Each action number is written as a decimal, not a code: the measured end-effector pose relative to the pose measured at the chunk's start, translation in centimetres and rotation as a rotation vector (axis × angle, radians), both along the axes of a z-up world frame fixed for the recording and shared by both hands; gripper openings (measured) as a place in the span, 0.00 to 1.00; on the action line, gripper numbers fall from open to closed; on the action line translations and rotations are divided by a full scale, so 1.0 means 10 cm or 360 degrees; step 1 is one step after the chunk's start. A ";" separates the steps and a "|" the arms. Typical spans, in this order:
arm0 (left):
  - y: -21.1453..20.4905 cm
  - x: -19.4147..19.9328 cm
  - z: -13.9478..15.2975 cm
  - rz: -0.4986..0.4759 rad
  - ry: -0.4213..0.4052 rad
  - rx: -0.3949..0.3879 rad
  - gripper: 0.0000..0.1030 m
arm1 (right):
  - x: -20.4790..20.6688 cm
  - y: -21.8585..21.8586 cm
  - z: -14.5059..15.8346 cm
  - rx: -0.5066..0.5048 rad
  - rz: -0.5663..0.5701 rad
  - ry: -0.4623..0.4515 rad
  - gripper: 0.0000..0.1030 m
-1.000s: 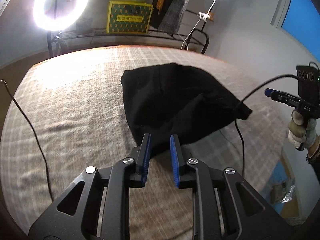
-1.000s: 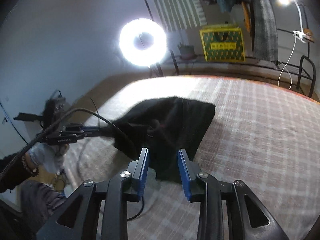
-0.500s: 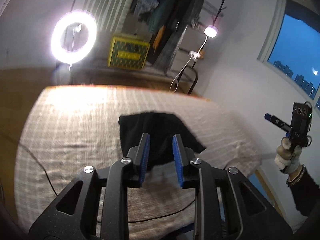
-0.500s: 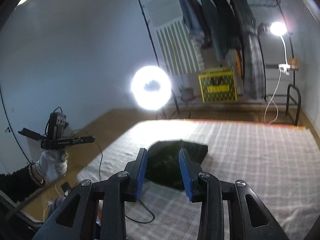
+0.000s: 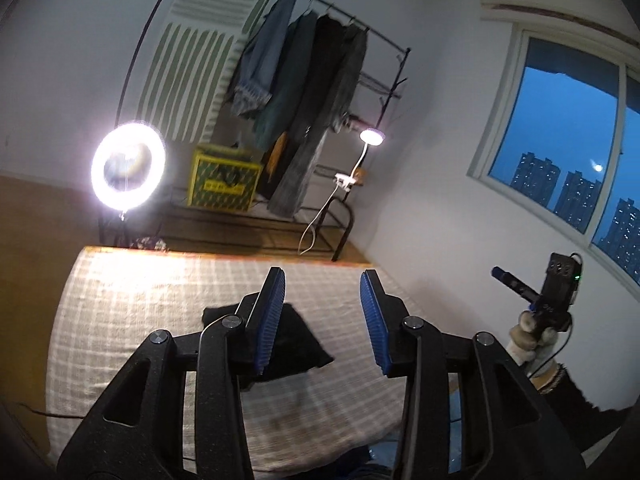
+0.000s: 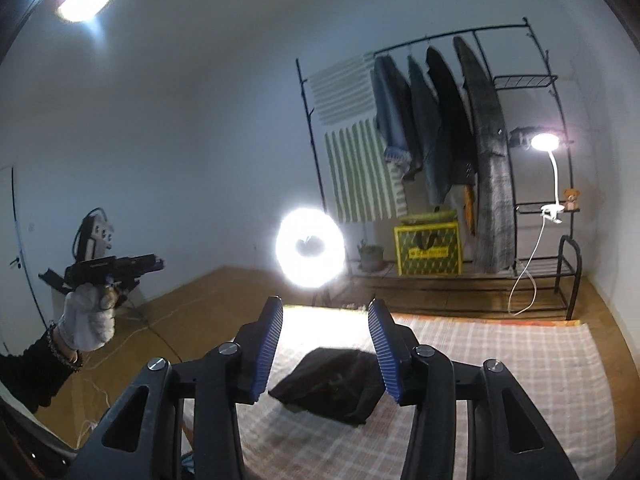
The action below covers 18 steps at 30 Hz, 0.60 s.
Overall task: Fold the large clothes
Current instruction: 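Open both tools and lift them off the folded bundle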
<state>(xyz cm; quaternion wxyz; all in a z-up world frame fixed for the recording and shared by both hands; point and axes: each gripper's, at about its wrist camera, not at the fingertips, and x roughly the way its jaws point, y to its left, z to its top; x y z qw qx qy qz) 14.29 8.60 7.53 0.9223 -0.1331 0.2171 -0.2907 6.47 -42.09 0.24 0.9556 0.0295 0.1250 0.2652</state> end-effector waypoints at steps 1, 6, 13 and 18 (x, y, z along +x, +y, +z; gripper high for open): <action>0.00 -0.07 0.12 -0.0003 -0.0026 0.0006 0.45 | -0.02 -0.03 0.04 0.0017 -0.0010 -0.0017 0.46; 0.04 -0.17 0.23 0.0027 -0.0047 -0.0019 0.67 | -0.10 -0.20 0.20 0.0078 -0.0077 -0.0067 0.70; 0.05 0.39 -0.84 0.0077 0.0366 -0.0237 0.67 | 0.27 -0.02 -0.37 0.0008 -0.0204 0.0247 0.70; -0.11 0.85 -1.82 0.0150 0.0645 -0.0216 0.67 | 0.62 0.23 -1.01 0.0037 -0.0192 0.0508 0.70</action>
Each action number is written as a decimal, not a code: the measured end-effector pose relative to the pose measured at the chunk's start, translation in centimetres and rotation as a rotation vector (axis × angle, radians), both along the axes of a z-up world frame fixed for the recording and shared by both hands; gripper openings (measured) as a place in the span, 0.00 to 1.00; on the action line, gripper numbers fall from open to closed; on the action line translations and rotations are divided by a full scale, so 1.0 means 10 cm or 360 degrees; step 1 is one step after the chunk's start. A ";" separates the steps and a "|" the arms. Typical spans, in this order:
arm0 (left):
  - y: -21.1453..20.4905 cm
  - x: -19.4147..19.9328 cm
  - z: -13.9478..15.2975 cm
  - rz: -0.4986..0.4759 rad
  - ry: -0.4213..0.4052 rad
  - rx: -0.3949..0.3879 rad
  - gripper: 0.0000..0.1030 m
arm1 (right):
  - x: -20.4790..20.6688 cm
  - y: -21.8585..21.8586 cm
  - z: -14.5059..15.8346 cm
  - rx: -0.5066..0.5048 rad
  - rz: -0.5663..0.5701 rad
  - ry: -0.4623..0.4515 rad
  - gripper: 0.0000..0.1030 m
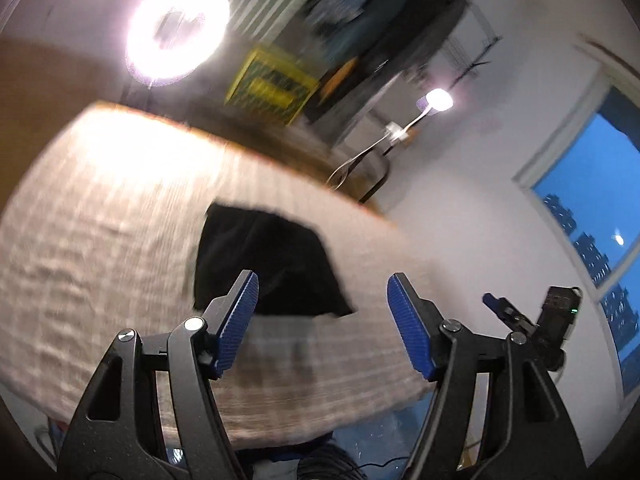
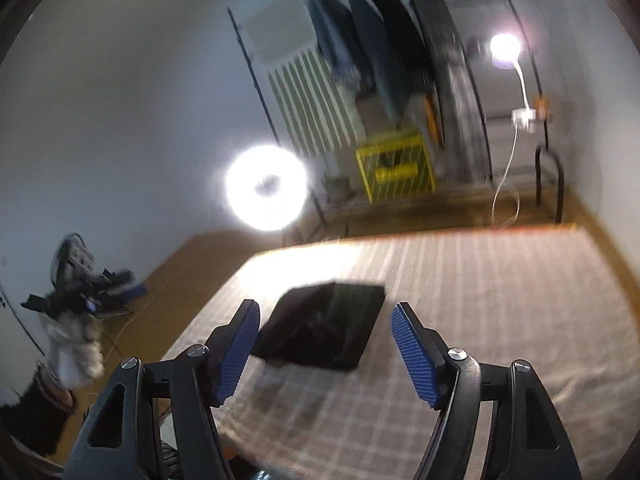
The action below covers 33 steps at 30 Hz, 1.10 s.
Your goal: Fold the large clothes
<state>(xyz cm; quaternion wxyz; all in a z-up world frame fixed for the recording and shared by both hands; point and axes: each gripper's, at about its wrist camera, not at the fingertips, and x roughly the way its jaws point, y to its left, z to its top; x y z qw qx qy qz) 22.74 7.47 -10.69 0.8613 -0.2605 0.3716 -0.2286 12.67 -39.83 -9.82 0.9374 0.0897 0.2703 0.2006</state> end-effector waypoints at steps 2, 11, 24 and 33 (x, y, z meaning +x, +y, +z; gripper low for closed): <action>0.02 0.21 -0.42 0.0023 0.0162 -0.0063 0.67 | 0.16 0.10 -0.26 -0.0001 -0.0004 0.0101 0.70; 0.09 0.57 -1.54 0.0180 0.0629 -0.0361 0.67 | 0.77 0.23 -1.25 0.0412 -0.0068 0.0545 0.67; 0.20 0.85 -2.30 0.0425 0.0975 -0.0619 0.67 | 1.35 0.43 -2.13 0.0900 -0.0282 0.0923 0.67; 0.06 1.02 -2.31 0.0369 0.0939 -0.0550 0.24 | 1.54 0.47 -2.24 0.0895 -0.0450 0.1002 0.30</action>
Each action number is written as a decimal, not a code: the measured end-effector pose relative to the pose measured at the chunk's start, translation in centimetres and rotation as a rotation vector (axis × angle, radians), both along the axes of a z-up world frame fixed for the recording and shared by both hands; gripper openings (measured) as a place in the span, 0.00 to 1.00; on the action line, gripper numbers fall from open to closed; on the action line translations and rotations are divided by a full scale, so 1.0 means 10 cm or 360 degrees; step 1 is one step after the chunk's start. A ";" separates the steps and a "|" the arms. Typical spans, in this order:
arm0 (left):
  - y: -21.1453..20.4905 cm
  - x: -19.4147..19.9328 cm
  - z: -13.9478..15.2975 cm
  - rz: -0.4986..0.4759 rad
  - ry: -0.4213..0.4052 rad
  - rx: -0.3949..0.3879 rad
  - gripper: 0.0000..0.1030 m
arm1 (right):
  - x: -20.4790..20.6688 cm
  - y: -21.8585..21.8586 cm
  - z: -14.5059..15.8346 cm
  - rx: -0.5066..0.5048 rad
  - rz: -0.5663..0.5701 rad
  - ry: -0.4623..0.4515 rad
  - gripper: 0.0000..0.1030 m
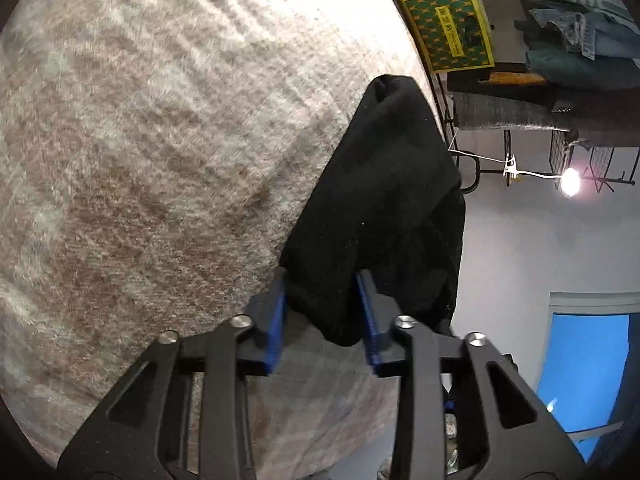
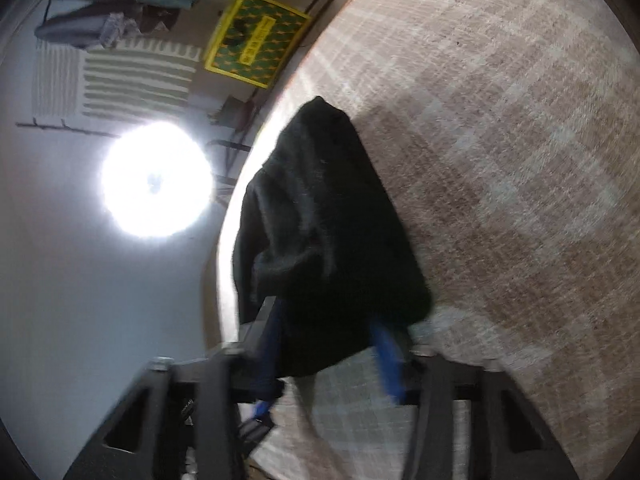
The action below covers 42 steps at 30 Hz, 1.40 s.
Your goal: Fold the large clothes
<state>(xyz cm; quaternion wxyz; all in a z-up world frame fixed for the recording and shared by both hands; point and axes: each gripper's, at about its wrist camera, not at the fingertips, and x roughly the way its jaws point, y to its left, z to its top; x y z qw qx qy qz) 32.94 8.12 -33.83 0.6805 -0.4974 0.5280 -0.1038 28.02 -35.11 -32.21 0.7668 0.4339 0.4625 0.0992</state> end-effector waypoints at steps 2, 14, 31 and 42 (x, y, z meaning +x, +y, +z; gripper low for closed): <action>0.01 0.00 0.09 0.0008 -0.0045 0.0020 0.11 | 0.00 -0.01 0.01 -0.0024 0.0014 -0.0002 0.21; 0.17 -0.13 0.12 -0.0016 -0.0073 0.0195 0.08 | -0.39 -0.08 0.18 -0.0059 0.0034 -0.0082 0.03; 0.12 0.18 0.77 -0.0146 -0.0308 0.0375 0.36 | -0.36 -0.47 0.81 -0.0345 0.0401 -0.0376 0.43; -0.28 0.46 0.68 -0.0320 -0.0355 0.0433 0.36 | 1.01 -0.40 0.12 -0.0045 0.0396 -0.0236 0.45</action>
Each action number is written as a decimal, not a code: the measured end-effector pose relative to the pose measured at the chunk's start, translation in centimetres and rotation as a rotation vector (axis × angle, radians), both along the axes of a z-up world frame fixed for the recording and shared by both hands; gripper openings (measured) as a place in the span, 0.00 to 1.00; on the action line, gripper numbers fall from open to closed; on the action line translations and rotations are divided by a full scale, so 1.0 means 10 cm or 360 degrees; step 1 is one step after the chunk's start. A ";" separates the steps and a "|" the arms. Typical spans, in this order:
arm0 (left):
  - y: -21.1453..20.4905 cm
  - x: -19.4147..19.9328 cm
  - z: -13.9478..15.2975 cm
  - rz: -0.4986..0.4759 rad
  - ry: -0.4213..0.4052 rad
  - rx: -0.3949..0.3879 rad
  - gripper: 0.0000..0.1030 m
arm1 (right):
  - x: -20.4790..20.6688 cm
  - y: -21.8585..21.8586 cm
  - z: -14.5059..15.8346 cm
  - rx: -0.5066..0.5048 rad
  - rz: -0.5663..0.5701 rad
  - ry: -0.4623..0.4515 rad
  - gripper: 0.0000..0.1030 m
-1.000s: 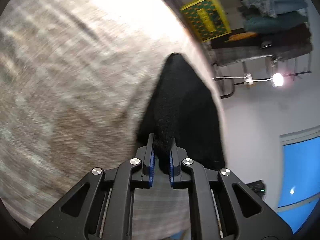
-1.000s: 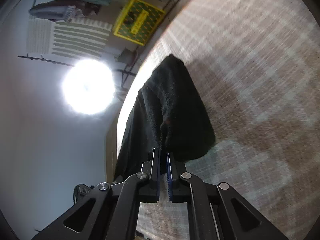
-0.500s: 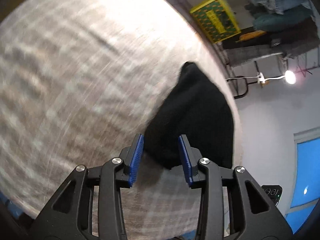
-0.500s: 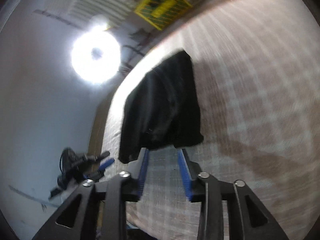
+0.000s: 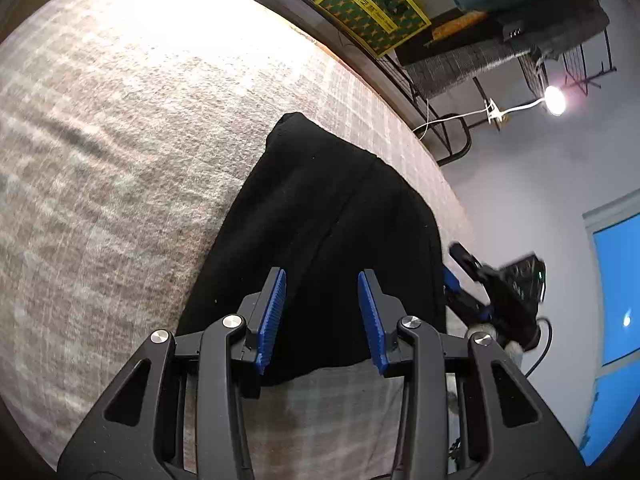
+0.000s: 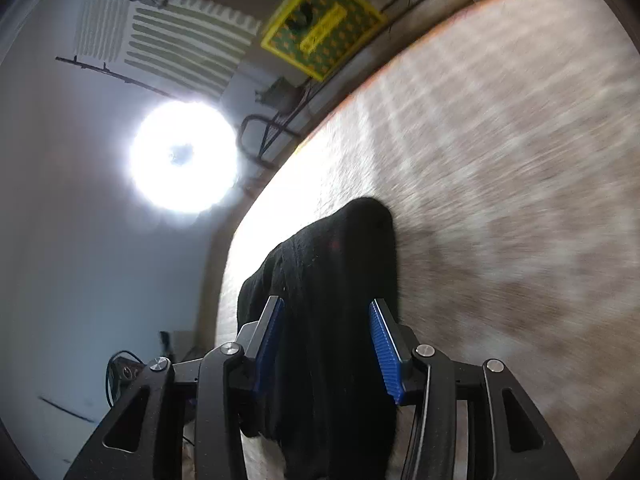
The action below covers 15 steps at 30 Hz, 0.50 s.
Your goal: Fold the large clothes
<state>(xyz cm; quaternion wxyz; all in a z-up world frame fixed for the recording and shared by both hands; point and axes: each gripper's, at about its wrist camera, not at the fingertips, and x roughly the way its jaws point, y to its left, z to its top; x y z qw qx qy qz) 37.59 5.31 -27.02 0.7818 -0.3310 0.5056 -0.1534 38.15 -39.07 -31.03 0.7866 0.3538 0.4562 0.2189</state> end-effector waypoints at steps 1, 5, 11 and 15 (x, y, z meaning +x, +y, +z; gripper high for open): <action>-0.01 0.02 -0.01 -0.0004 0.0001 0.0012 0.36 | 0.04 0.04 -0.04 0.0005 0.0017 0.0007 0.28; -0.07 0.05 -0.06 -0.0016 0.0015 0.0018 0.36 | 0.07 0.28 0.05 -0.0311 0.0135 -0.0076 0.06; -0.21 0.07 -0.22 -0.0080 0.0053 0.0125 0.36 | 0.07 0.20 0.02 -0.0494 0.0157 -0.0024 0.07; -0.15 0.05 -0.16 -0.0063 0.0021 0.0116 0.36 | 0.08 0.39 0.35 -0.0727 0.0155 -0.0126 0.29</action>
